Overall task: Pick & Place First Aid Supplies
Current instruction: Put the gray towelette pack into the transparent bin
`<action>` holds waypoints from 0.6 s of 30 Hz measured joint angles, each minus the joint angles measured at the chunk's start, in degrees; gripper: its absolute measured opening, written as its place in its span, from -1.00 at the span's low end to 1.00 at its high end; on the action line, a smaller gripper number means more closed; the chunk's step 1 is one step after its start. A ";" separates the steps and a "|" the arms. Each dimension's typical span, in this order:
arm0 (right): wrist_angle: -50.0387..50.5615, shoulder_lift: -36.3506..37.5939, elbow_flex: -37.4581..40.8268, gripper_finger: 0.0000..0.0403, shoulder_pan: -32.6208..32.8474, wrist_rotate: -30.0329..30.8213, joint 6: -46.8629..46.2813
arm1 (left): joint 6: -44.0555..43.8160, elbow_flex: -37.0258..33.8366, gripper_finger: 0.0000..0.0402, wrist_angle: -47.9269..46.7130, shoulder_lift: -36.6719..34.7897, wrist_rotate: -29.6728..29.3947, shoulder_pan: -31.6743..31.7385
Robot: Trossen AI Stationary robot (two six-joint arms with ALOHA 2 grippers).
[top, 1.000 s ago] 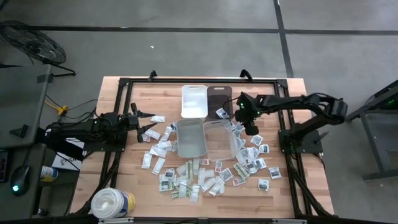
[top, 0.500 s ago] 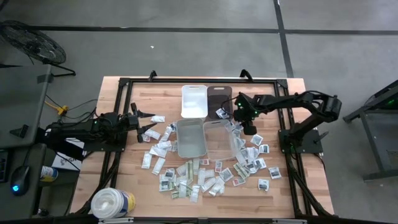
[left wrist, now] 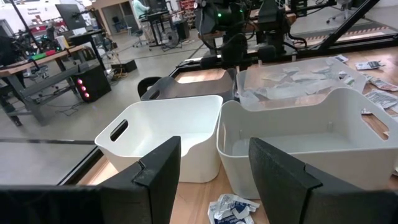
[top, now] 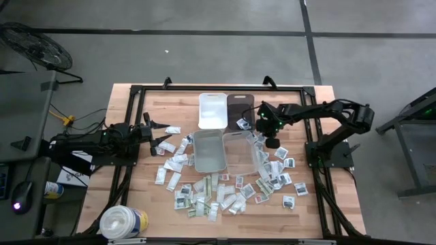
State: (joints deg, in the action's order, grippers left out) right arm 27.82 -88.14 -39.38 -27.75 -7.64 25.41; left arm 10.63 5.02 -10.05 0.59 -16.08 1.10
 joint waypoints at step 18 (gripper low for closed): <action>9.54 14.60 0.27 -1.00 -1.16 -9.26 -25.96 | 0.00 0.00 -0.06 0.00 -0.02 0.00 0.01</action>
State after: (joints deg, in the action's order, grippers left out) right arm 37.36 -73.54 -39.10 -28.91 -16.90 -0.55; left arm 10.63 5.02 -10.05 0.58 -16.08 1.11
